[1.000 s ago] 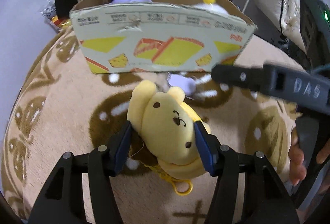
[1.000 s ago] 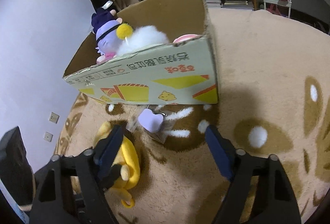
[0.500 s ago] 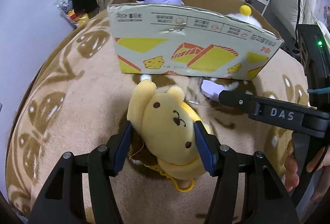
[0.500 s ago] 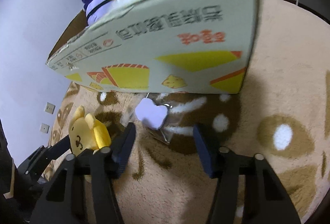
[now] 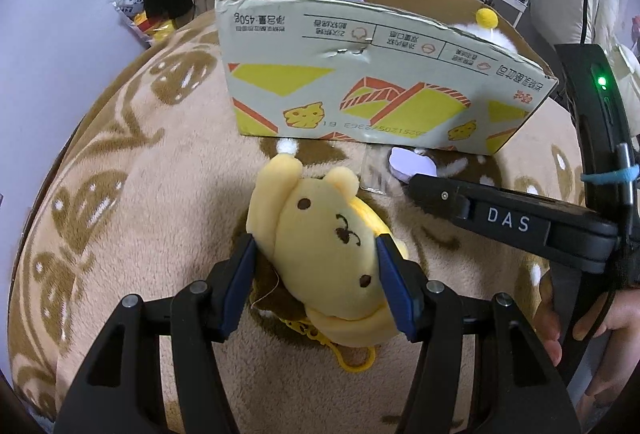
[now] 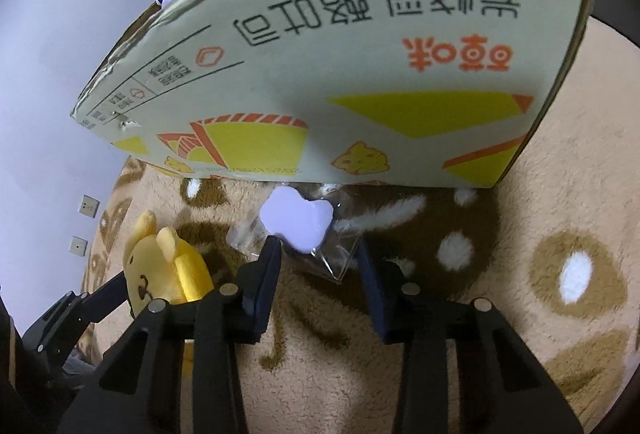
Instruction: Organize soft objects
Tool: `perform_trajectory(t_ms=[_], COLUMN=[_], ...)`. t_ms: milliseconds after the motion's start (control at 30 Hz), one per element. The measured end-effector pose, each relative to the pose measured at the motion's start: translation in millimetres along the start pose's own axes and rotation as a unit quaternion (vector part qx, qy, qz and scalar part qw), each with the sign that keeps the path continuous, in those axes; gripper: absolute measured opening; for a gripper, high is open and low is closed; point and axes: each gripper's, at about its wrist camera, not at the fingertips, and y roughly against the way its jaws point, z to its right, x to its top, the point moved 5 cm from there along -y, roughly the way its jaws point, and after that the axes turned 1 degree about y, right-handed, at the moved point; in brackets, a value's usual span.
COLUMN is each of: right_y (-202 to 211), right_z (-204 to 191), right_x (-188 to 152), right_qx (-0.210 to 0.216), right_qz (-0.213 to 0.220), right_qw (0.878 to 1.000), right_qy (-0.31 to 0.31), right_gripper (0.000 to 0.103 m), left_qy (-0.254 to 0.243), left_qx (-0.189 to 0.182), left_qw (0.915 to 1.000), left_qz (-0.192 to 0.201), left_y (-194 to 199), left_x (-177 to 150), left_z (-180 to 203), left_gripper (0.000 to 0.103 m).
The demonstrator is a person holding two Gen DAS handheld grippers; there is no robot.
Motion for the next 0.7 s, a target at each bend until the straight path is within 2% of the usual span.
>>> perform_trajectory(t_ms=[100,267,333,367,700], right_y=[2.8,14.3,18.2,20.7,29.1], right_z=[-2.4,2.4,3.8,4.5,-1.0], right_x=[-0.9,-0.2,0.0,0.0,-1.1], right_qx=[-0.007,-0.01,-0.006,-0.008,-0.011], right_qz=[0.004,0.018,0.022,0.025,0.034], right_qw=[1.0,1.0,1.0,1.0,0.999], right_qy=[0.0,-0.001,-0.004,-0.004,0.002], right_gripper=[0.031,0.01,0.007,0.001,0.001], left_qy=[0.003,0.003,0.001,0.0,0.007], left_qx=[0.002,0.01,0.013,0.015,0.022], left_qw=[1.0,0.9999,0.9999,0.9998,0.9991], left_qz=[0.001,0.005,0.009,0.012,0.035], left_y=[0.4,2.6,4.4,5.5,20.7], left_x=[0.7,1.2,2.3,3.6,12.0], left_z=[-1.6,-4.7,-4.8,-4.6,-14.7], left_gripper=[0.059,0.059,0.059,0.059,0.059])
